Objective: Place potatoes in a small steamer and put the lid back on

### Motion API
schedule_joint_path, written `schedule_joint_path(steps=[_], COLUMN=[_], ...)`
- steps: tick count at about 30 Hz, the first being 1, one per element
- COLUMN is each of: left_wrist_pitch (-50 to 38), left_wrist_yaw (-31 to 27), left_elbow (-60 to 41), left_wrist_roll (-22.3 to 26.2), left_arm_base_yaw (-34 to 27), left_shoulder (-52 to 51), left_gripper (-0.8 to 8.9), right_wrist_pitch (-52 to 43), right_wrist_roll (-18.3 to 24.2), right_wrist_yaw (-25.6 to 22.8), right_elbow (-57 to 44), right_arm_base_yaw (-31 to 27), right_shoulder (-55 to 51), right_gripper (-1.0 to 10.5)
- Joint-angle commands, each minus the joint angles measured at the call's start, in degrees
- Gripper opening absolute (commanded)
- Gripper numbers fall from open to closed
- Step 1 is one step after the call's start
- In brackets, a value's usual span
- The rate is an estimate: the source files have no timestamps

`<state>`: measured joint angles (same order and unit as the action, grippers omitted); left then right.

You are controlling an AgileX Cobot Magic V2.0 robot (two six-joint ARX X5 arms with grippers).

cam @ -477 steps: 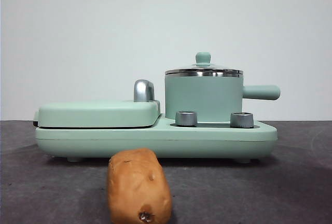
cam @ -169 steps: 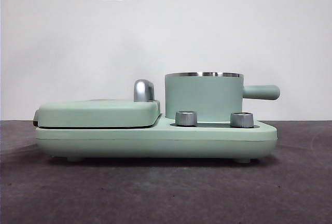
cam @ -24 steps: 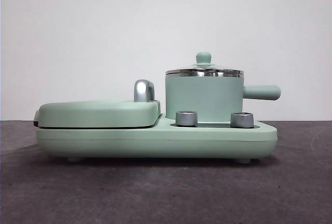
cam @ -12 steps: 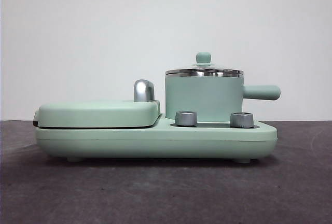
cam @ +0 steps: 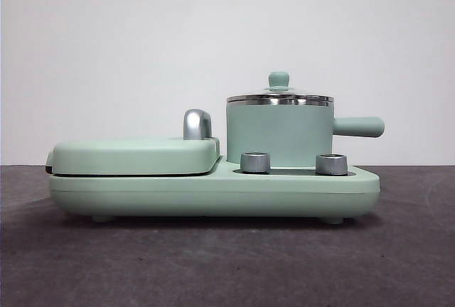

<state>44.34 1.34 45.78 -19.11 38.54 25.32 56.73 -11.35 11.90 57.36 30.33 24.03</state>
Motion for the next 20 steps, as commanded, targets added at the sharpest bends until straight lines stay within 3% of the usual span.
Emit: schedule_joint_path(steps=[1, 6, 10, 16, 20], left_wrist_pitch=[-0.6, -1.1, -5.8, -20.3, -28.0], left_wrist_yaw=[-0.3, -0.2, 2.2, 1.0, 0.0], left_elbow=[0.4, -0.2, -4.2, -19.5, -30.8], left_wrist_roll=[-0.2, 0.0, 0.1, 15.4, 17.4], left_arm_base_yaw=[0.5, -1.2, -9.2, -25.2, -30.7], left_shoulder=[0.0, -1.3, -3.2, -12.8, -19.8], left_gripper=[0.05, 0.05, 0.05, 0.05, 0.05], right_wrist_pitch=[-0.7, -0.7, -0.8, -1.0, -1.0], right_wrist_roll=[0.4, 0.4, 0.4, 0.4, 0.4], right_wrist_yaw=[0.1, 0.1, 0.1, 0.1, 0.1], right_elbow=[0.4, 0.4, 0.4, 0.4, 0.4], right_arm_base_yaw=[0.3, 0.3, 0.3, 0.3, 0.3], right_shoulder=[0.2, 0.2, 0.2, 0.2, 0.2], right_gripper=[0.1, 0.1, 0.1, 0.1, 0.1])
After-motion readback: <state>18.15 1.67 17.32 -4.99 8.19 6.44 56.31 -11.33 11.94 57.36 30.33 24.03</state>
